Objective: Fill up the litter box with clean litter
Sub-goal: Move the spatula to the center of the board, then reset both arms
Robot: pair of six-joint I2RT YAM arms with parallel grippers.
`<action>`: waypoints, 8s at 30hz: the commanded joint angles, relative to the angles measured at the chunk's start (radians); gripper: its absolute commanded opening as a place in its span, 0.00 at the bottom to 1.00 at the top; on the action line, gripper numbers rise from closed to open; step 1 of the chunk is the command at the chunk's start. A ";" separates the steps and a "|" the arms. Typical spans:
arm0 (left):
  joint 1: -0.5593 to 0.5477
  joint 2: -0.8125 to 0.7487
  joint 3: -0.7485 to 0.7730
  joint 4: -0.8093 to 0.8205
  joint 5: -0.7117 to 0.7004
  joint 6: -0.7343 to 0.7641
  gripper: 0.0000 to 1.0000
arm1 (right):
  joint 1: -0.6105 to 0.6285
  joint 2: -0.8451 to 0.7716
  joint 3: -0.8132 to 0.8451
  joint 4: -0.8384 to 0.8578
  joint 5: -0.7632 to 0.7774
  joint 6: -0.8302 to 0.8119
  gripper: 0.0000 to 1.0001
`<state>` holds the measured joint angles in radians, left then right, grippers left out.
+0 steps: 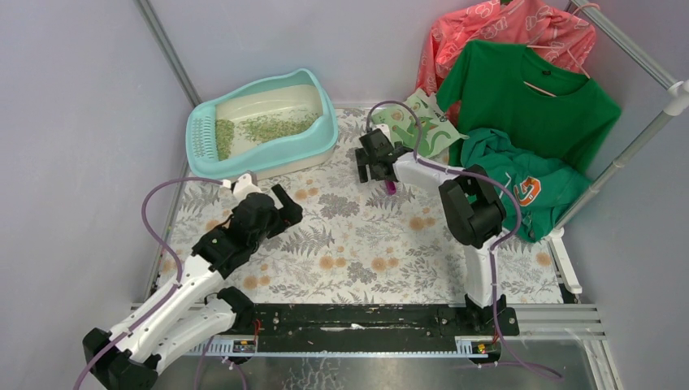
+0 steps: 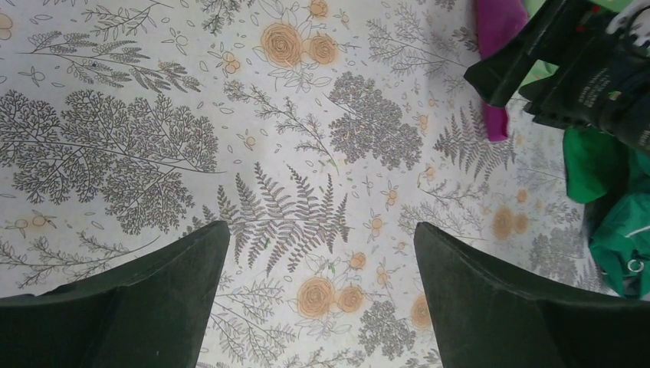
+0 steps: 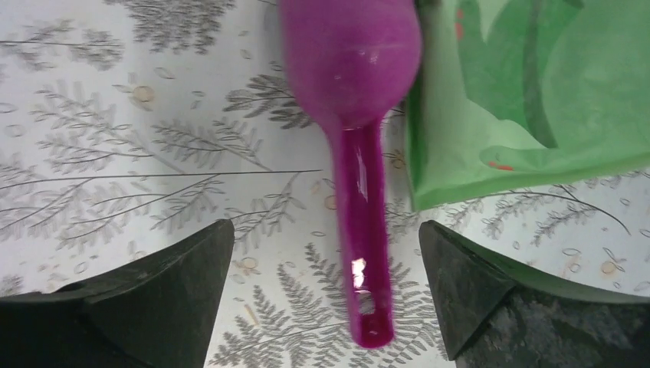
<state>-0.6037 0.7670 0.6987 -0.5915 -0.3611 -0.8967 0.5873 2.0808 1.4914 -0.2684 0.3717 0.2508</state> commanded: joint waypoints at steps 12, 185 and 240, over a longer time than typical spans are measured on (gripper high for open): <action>0.220 0.081 -0.208 0.371 -0.014 -0.028 0.99 | 0.021 -0.783 -0.511 0.204 -0.177 -0.053 1.00; 0.542 0.734 -0.452 1.780 0.168 0.807 0.99 | -0.477 -0.524 -1.263 1.540 -0.005 -0.266 1.00; 0.562 0.749 -0.475 1.819 0.195 0.800 0.99 | -0.577 -0.536 -1.234 1.456 -0.395 -0.291 1.00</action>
<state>-0.0505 1.5082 0.2035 1.2034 -0.1638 -0.1181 0.0128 1.5532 0.2333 1.1557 -0.0204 -0.0467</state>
